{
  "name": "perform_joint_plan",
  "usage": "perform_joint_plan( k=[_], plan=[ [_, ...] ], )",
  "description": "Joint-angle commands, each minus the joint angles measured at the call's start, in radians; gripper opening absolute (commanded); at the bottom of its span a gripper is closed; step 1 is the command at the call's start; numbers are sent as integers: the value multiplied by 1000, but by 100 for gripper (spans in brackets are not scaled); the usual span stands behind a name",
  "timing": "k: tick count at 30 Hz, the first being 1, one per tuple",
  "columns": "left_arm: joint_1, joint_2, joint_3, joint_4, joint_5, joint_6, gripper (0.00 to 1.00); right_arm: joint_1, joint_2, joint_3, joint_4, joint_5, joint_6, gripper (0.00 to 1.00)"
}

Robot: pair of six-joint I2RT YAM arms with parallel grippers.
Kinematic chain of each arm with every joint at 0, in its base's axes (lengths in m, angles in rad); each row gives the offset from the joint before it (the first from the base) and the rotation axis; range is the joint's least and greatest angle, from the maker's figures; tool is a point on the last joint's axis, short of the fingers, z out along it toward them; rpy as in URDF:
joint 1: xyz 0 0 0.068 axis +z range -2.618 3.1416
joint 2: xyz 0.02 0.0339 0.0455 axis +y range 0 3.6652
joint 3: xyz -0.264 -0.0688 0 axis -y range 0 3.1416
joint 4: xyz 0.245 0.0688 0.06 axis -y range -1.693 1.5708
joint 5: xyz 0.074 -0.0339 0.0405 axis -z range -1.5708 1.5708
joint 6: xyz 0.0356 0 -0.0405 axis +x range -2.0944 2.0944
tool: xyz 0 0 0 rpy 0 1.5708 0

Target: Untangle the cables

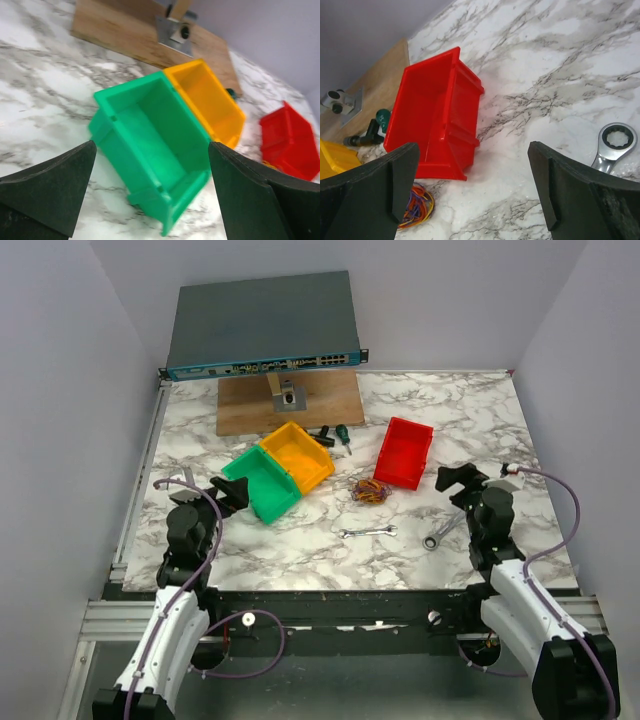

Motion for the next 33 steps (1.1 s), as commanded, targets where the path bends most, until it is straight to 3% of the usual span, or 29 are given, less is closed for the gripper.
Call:
perform_joint_plan(
  k=[1,5,8,14,18,23,33],
  plan=[
    [2,-7,56,-25,211,-114,99,1,62,110,-163,-121,46,100],
    [2,-32,34,-51,182,-249,99,2,108,179,-245,-214,30,100],
    [-9,-17,-48,185,270,-234,99,17,151,211,-255,-282,3,100],
    [-310,154,126,86,46,-63,99,112,382,304,-189,-319,3,95],
    [-407,274,211,107,8,-11,99,230,519,403,-189,-283,-42,94],
    [-469,449,335,88,48,57,97,305,678,501,-210,-281,-86,88],
    [-504,735,564,4,108,32,97,371,794,534,-257,-239,-100,76]
  ],
)
